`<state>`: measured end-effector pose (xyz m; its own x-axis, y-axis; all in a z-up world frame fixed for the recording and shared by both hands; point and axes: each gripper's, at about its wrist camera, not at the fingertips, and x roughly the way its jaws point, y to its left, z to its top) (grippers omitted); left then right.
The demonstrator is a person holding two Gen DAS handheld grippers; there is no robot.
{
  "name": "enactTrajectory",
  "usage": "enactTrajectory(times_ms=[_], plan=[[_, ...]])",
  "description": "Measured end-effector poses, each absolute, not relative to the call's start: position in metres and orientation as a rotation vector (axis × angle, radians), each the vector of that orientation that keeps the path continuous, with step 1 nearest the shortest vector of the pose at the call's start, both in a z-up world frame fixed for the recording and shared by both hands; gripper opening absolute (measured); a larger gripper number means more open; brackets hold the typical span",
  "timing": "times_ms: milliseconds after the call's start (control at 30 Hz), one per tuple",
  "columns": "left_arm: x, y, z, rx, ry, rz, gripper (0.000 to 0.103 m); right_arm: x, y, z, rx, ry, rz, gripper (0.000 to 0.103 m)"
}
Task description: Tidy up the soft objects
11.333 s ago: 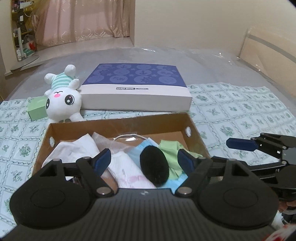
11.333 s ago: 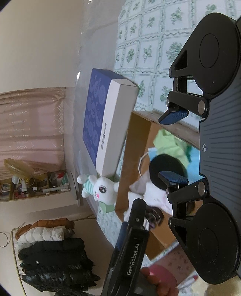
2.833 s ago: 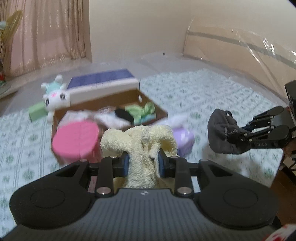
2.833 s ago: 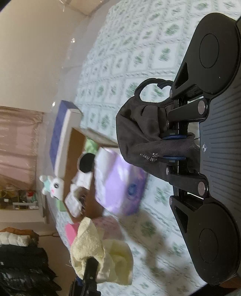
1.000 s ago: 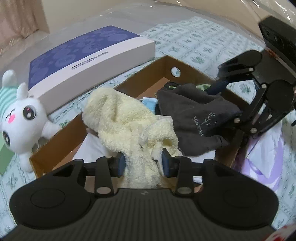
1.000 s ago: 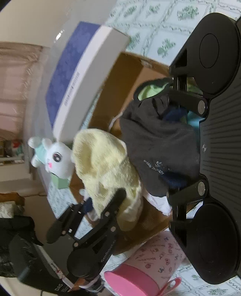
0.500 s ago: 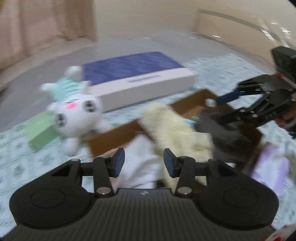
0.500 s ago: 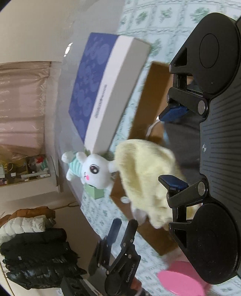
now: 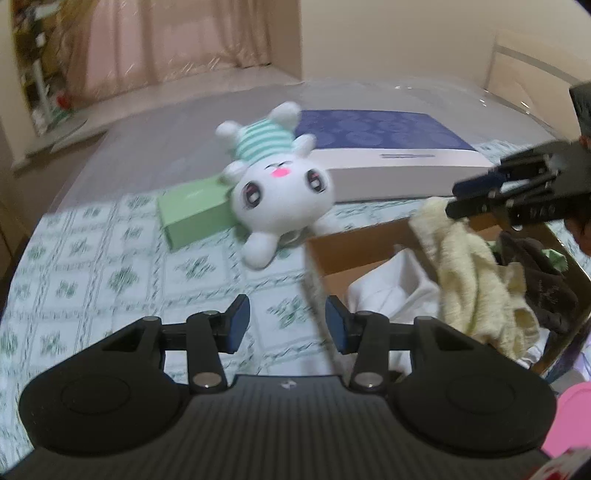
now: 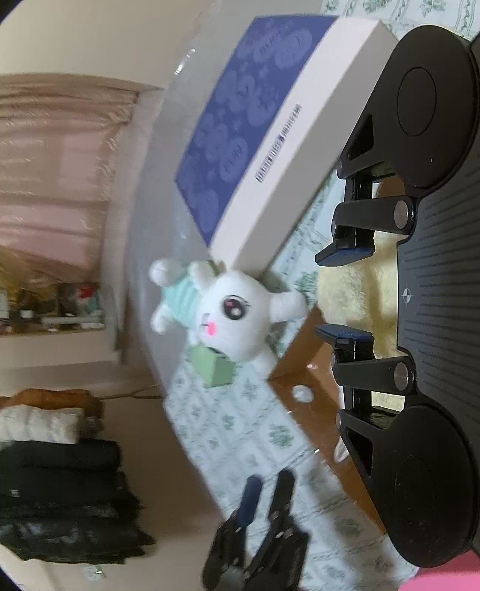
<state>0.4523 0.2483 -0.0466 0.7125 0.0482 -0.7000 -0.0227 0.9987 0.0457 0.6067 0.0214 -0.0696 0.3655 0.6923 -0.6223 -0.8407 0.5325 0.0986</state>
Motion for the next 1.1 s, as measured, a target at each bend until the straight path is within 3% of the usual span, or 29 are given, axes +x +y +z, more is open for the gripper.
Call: enactTrajectory(times_ms=[100,333,667,733,833,867,1100], plan=[[0.446,0.257,-0.05,0.013,0.779,0.052,0.04,0.609,0.031,-0.088,-0.316,0.729,0.985,0.026],[0.439,0.262,-0.058,-0.016,0.781,0.066,0.039,0.608,0.027,-0.125,-0.405,0.9,0.947,0.026],[0.434,0.251,-0.052,-0.028,0.778,0.041,0.039,0.606,0.009,-0.108,-0.294,0.898,0.899,0.027],[0.433,0.249,-0.047,-0.028,0.776,0.035,0.039,0.601,-0.003,-0.094,-0.248,0.883,0.917,0.035],[0.429,0.244,-0.037,-0.024,0.77,0.028,0.039,0.588,-0.024,-0.071,-0.211,0.83,0.925,0.062],[0.428,0.242,-0.034,-0.024,0.769,0.021,0.039,0.584,-0.03,-0.065,-0.203,0.815,0.929,0.066],[0.414,0.218,-0.01,0.01,0.786,-0.037,0.039,0.551,-0.08,-0.034,-0.16,0.777,0.91,0.069]])
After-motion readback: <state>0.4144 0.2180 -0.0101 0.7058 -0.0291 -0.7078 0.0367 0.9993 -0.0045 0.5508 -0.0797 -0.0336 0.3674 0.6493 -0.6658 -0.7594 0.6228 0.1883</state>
